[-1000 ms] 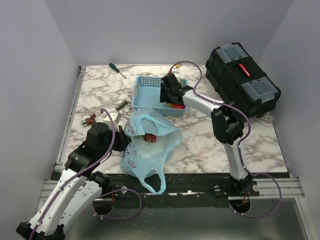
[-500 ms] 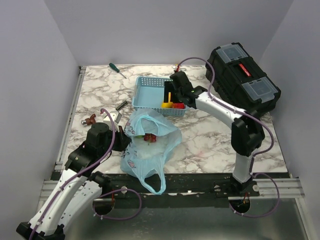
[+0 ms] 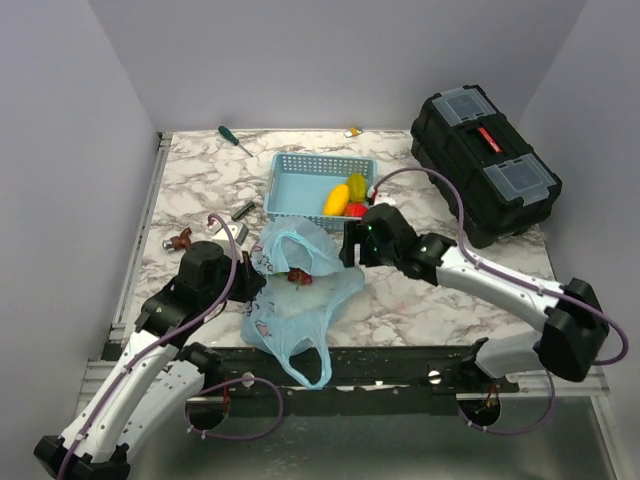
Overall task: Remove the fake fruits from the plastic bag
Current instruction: Take out the fake fruit from the plastic bag.
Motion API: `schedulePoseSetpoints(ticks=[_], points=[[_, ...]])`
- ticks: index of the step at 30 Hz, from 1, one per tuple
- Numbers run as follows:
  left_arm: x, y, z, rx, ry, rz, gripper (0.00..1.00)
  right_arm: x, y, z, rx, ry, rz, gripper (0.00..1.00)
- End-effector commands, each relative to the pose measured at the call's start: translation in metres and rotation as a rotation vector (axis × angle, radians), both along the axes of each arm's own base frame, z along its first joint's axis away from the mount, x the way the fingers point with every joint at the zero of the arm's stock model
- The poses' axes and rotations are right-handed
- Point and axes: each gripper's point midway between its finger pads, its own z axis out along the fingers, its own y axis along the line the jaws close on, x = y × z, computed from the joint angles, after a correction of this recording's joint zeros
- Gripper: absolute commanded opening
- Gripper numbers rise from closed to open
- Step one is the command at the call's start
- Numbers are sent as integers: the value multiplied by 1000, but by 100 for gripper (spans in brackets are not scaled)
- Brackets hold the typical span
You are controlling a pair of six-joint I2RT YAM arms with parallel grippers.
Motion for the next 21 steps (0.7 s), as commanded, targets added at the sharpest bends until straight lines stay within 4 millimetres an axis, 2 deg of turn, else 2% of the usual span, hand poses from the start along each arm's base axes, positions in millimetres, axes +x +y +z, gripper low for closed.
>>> schedulePoseSetpoints(ticks=[1,9,12,15,19,21], points=[[-3,-8,-5,-10,35,-38,0,-50,39,42,154,-78,130,81],[-3,-8,-2,-20,16,-44,0,-136,109,86,259,-222,399,81],[-4,-7,1,-30,-4,-36,0,-158,136,80,255,-233,484,81],[-4,-7,2,-31,-6,-37,0,-157,151,54,222,-213,456,79],[-5,-8,0,-31,2,-43,0,-125,153,25,173,-225,208,63],[-5,-9,-1,-29,10,-48,0,-112,158,18,173,-257,134,54]])
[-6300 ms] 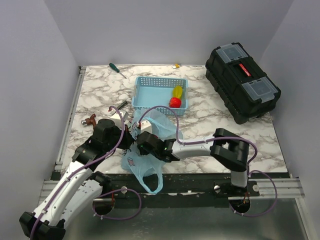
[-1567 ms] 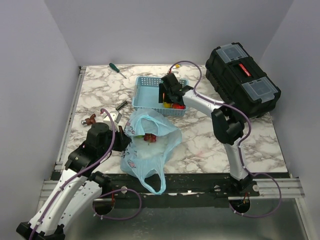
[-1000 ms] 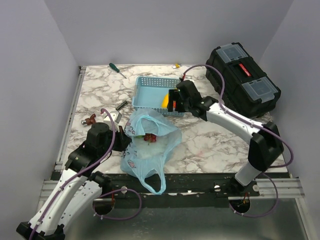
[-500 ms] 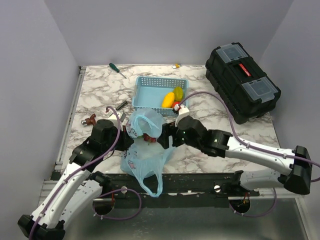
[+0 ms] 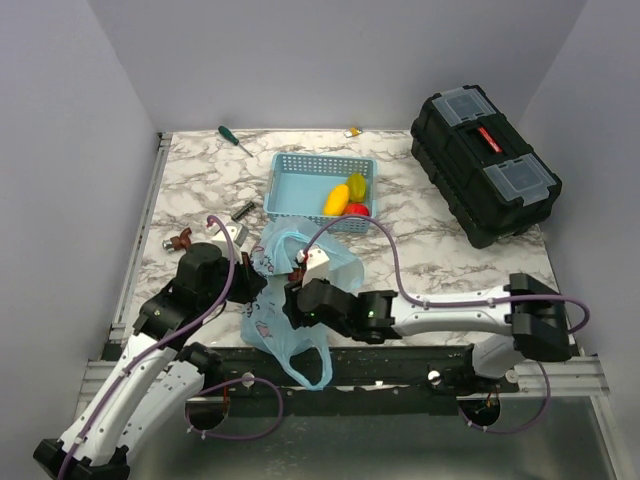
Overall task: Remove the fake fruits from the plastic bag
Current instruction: Take out the fake fruit from the plastic bag.
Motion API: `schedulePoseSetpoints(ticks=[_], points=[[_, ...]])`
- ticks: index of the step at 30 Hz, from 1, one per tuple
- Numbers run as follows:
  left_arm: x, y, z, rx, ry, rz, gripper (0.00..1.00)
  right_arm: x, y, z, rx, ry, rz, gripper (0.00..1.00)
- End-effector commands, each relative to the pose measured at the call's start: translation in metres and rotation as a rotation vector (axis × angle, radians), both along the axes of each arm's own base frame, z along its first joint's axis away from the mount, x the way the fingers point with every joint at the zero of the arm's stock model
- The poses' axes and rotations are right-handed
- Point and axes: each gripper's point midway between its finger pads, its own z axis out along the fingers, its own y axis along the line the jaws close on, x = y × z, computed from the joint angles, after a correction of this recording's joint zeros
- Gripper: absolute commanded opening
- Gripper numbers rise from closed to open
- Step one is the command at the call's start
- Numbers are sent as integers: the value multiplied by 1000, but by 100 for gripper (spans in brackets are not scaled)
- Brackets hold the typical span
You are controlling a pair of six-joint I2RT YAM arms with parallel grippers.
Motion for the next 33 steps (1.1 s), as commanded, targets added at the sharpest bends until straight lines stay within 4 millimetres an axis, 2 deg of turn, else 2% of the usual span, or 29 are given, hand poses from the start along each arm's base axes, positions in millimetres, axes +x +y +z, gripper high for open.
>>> schedulePoseSetpoints(ticks=[1,7,14,16,22,27,33], points=[[-2,-7,-3,-14,15,-31,0,43,9,1,74,-78,-277,52],[-4,-10,-5,-12,28,-56,0,77,16,-15,105,-116,-441,52],[-5,-11,-4,-15,21,-61,0,107,0,-45,50,-152,-561,56],[-5,-11,-4,-16,20,-62,0,112,-5,-54,42,-142,-583,56],[-5,-12,-4,-17,21,-65,0,126,-12,-73,11,-135,-595,76],[-6,-12,-4,-18,21,-67,0,135,-8,-86,-27,-145,-583,77],[-5,-12,-4,-17,21,-67,0,143,-12,-103,-68,-159,-608,77]])
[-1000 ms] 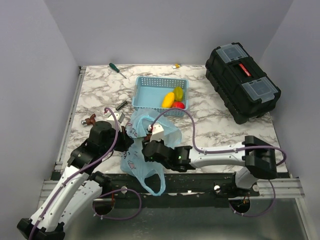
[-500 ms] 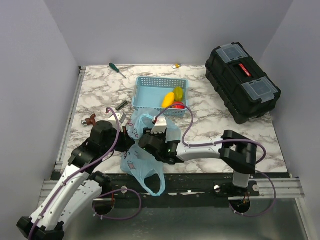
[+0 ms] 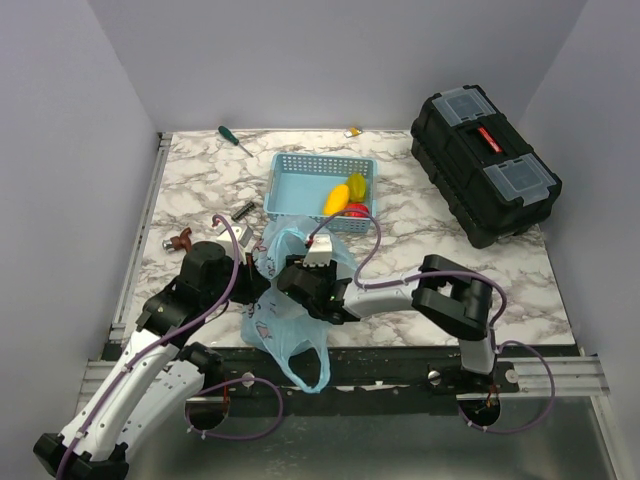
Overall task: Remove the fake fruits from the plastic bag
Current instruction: Take out the fake fruit from the plastic bag.
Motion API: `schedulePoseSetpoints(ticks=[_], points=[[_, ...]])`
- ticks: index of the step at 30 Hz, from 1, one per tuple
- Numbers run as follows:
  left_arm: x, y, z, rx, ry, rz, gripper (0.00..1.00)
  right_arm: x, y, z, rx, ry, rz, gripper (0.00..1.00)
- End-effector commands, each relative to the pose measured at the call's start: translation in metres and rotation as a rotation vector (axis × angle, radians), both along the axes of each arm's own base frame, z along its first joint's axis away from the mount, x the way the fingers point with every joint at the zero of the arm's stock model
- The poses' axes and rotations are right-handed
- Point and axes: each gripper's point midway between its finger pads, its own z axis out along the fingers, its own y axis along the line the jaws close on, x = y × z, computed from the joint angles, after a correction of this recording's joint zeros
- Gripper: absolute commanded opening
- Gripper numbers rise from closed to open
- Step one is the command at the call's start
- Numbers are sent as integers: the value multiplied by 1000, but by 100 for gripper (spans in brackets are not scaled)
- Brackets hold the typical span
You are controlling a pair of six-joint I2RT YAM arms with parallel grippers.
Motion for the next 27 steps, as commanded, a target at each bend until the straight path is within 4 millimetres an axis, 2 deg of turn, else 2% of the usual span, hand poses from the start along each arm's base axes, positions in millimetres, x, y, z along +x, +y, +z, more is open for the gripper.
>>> schedulePoseSetpoints(ticks=[1,12,17,24,27], points=[[-3,-5,1,-16,-6,-32,0,16,3,-2,0,-42,-47,77],[-4,-6,0,-14,-4,-38,0,31,18,-14,-17,-82,25,72],[-4,-7,1,-13,-4,-39,0,35,22,-18,-10,-75,62,49],[-4,-6,0,-11,-5,-34,0,28,20,-13,-29,-53,109,22],[-4,-6,1,-12,-6,-36,0,22,21,-9,-37,-41,158,14]])
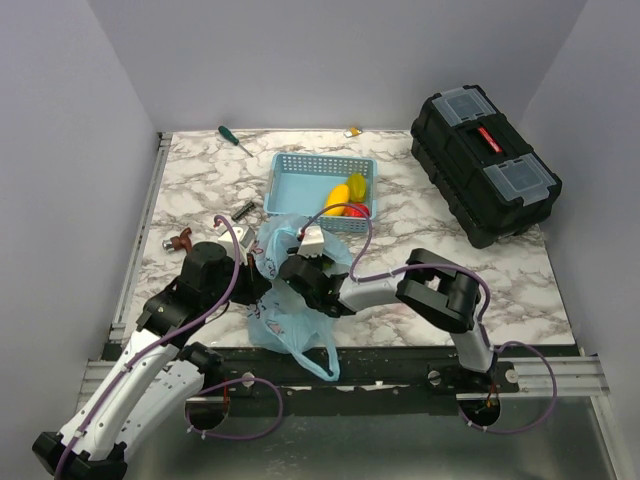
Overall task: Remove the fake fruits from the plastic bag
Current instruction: Take out the fake fruit from the plastic bag.
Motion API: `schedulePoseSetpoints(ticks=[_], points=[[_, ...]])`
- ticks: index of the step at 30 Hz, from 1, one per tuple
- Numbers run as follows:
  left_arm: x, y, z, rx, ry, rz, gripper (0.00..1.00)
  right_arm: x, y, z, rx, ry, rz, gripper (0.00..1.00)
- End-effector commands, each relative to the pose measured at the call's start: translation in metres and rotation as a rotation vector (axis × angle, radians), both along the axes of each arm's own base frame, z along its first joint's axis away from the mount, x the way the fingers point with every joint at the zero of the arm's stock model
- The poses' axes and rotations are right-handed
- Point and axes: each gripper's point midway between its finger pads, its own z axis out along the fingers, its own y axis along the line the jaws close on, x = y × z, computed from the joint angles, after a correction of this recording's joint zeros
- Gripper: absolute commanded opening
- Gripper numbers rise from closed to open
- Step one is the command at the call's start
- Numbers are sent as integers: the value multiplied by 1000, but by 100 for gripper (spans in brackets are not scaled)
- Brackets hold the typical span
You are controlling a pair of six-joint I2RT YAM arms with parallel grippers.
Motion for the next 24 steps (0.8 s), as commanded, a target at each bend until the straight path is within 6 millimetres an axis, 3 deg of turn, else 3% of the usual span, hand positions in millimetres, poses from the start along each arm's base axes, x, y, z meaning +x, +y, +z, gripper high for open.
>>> schedulePoseSetpoints(ticks=[1,5,15,24], points=[[-2,-4,2,-13,-8,-22,0,-12,3,6,-22,34,94,9],[-1,-3,1,-10,-7,-16,0,-25,2,16,12,77,141,1],[0,-3,-2,-1,5,-10,0,-76,12,47,166,196,380,1],[0,-2,-1,-2,0,-5,0,-127,16,95,304,237,651,1]])
